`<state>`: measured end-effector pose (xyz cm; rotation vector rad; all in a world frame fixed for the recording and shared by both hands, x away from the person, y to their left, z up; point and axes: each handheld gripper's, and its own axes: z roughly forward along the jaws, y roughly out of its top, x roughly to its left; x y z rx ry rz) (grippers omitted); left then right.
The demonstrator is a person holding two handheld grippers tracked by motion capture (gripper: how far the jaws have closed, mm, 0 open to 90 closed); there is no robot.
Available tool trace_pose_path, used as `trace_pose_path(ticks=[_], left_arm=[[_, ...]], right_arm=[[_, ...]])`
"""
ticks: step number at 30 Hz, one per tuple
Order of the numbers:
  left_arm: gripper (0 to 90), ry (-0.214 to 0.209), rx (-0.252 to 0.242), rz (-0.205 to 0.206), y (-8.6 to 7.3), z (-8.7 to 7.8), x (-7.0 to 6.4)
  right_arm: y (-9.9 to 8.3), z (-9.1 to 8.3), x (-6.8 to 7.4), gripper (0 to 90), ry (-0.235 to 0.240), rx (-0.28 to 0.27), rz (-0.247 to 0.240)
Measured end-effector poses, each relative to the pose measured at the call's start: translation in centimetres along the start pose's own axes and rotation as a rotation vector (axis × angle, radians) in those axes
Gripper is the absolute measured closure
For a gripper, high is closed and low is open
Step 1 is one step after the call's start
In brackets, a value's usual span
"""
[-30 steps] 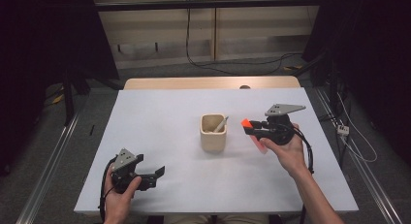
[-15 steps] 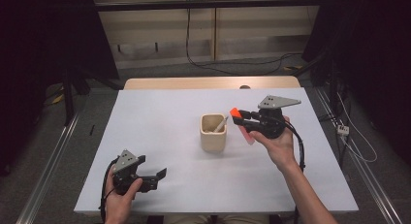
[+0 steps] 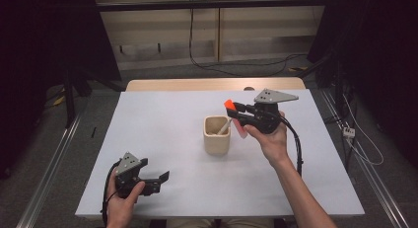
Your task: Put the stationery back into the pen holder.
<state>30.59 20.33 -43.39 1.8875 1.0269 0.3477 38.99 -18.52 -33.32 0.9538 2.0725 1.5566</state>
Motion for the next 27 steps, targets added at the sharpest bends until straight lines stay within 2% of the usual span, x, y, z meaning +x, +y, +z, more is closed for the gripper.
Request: trace_pose_path(ticks=[6, 9, 15, 20, 27], left_arm=[[6.8, 0.0, -0.005, 0.0, 0.0, -0.1, 0.1], [6.8, 0.012, -0.005, 0.02, 0.0, -0.1, 0.0], [6.8, 0.007, -0.006, 0.013, 0.1, 0.0, 0.0], [6.8, 0.007, -0.007, 0.004, 0.0, 0.0, 0.2], [6.8, 0.011, -0.009, 0.013, 0.1, -0.2, 0.2]], right_arm=[[0.4, 1.1, 0.5, 67.6, 0.021, 0.0, 0.001], [0.7, 1.6, 0.8, 67.6, 0.017, -0.005, 0.006], [1.2, 2.5, 1.3, 67.6, 0.017, -0.012, 0.007], [1.3, 3.4, 1.4, 67.6, 0.021, -0.022, 0.026], [1.1, 4.7, 1.5, 67.6, 0.032, -0.047, 0.051]])
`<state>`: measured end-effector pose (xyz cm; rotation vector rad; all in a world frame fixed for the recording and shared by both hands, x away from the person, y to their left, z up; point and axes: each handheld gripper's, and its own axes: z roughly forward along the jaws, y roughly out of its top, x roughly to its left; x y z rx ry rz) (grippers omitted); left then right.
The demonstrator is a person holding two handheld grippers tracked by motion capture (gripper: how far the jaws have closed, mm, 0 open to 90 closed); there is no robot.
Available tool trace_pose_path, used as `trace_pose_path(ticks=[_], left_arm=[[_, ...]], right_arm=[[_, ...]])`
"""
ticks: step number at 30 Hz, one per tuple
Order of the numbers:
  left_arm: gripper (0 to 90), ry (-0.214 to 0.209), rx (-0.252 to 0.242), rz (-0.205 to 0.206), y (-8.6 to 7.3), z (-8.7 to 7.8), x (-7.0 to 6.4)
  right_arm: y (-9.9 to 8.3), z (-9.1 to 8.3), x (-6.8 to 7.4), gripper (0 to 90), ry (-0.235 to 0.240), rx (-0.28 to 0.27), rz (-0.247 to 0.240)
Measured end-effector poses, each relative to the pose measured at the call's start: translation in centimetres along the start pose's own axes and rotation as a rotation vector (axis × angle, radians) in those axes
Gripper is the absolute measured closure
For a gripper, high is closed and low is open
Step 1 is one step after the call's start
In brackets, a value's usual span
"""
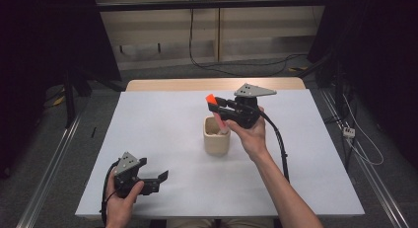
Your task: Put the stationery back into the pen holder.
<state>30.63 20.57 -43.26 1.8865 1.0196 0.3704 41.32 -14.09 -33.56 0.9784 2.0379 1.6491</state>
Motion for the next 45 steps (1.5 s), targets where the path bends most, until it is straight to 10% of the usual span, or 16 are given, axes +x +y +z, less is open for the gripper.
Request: trace_pose_path(ticks=[15, 45], left_arm=[[6.8, 0.001, 0.002, -0.006, 0.1, 0.1, 0.1], [6.8, -0.029, 0.014, 0.007, 0.1, 0.5, 0.0]], right_arm=[[-1.3, 3.3, 0.3, 67.6, -0.024, 0.016, -0.011], [-3.4, 3.8, 0.6, 67.4, 0.003, 0.022, -0.01]])
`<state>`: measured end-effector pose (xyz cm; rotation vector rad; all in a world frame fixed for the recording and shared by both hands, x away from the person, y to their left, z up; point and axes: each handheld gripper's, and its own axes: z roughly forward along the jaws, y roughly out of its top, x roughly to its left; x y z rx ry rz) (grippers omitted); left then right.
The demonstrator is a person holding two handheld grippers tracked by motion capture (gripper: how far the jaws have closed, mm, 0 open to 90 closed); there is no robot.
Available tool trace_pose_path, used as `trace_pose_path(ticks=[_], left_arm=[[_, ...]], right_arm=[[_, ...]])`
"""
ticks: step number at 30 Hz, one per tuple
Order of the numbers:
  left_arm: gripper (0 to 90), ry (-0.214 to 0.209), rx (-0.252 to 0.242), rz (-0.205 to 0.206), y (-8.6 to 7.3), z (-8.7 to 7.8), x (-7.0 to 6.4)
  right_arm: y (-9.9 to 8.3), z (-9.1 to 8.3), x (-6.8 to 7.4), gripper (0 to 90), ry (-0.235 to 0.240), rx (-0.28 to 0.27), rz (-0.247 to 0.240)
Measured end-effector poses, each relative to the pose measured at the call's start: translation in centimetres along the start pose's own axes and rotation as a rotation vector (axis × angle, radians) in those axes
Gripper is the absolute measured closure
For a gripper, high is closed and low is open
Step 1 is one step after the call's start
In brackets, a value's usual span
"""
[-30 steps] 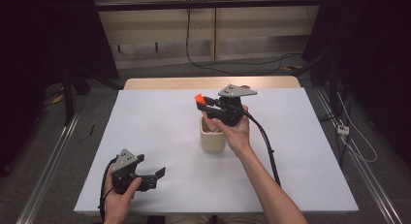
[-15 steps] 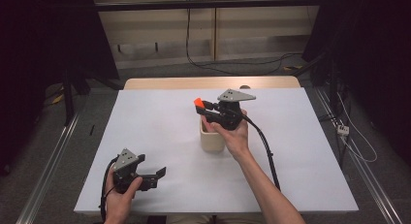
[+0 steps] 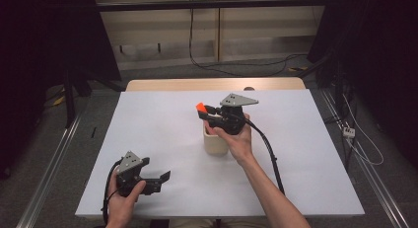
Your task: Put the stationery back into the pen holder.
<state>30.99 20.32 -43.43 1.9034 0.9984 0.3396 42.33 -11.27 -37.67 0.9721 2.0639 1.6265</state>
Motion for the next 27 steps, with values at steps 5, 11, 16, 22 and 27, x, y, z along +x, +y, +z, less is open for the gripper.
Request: trace_pose_path(ticks=[5, 11, 16, 22, 27], left_arm=[[6.8, 0.003, -0.007, 0.001, 0.1, -0.1, 0.0], [6.8, -0.001, 0.0, 0.004, 0.0, -0.1, 0.0], [6.8, 0.002, -0.008, -0.003, 0.0, -0.2, 0.0], [6.8, 0.001, -0.012, -0.005, 0.0, -0.2, 0.0], [6.8, 0.003, -0.011, -0.008, 0.0, -0.1, 0.1]], right_arm=[[-0.1, -0.1, 0.1, 67.1, -0.002, 0.016, 0.004], [0.2, -0.7, -0.2, 50.5, -0.018, 0.016, 0.004], [0.4, -1.7, -0.6, 36.1, -0.054, 0.002, -0.003], [0.6, -3.2, -1.3, 17.3, -0.112, 0.006, 0.0], [0.4, -4.4, -1.7, 9.4, -0.128, 0.034, -0.003]])
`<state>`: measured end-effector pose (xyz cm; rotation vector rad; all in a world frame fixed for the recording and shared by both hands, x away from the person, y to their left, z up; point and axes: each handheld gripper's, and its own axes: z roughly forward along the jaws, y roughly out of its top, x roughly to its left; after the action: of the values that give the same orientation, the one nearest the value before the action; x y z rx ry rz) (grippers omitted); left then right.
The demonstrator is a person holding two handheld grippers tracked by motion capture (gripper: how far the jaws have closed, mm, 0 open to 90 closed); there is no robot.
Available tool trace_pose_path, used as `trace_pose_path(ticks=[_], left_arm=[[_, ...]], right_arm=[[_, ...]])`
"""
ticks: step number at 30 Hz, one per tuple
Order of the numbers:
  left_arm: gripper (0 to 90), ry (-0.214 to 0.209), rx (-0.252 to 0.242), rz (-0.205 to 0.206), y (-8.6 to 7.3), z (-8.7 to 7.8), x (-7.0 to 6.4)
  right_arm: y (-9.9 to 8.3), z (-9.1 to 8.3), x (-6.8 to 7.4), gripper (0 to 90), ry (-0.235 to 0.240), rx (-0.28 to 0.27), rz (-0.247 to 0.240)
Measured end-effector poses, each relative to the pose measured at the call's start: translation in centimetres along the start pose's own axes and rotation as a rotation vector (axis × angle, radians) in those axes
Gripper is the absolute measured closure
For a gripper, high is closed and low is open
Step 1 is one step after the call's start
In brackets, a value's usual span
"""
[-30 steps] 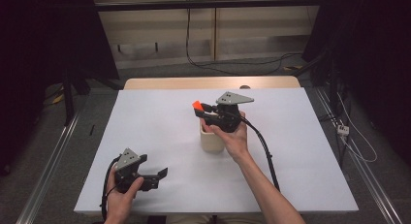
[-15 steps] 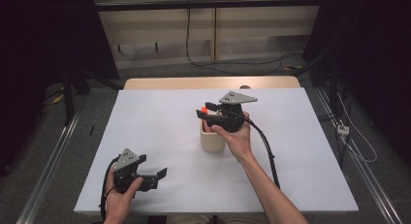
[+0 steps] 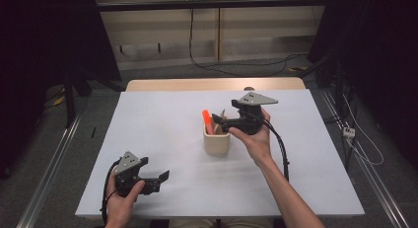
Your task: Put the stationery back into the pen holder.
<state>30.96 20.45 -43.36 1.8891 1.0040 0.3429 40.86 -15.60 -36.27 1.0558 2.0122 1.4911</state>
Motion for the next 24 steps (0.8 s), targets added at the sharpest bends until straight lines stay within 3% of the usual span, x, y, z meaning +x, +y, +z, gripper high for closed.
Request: trace_pose_path(ticks=[10, 17, 24], left_arm=[[6.8, -0.003, -0.004, -0.014, 0.0, 0.1, 0.0], [6.8, -0.012, -0.003, -0.031, 0.0, -0.1, 0.3], [6.8, 0.0, -0.005, -0.033, 0.0, 0.0, 0.4]], right_arm=[[-1.8, -2.0, -1.3, 7.9, 0.014, 0.05, 0.064], [-3.3, -3.8, -2.2, 8.0, -0.005, 0.078, 0.076], [-5.2, -5.4, -3.2, 7.5, -0.061, 0.137, 0.068]])
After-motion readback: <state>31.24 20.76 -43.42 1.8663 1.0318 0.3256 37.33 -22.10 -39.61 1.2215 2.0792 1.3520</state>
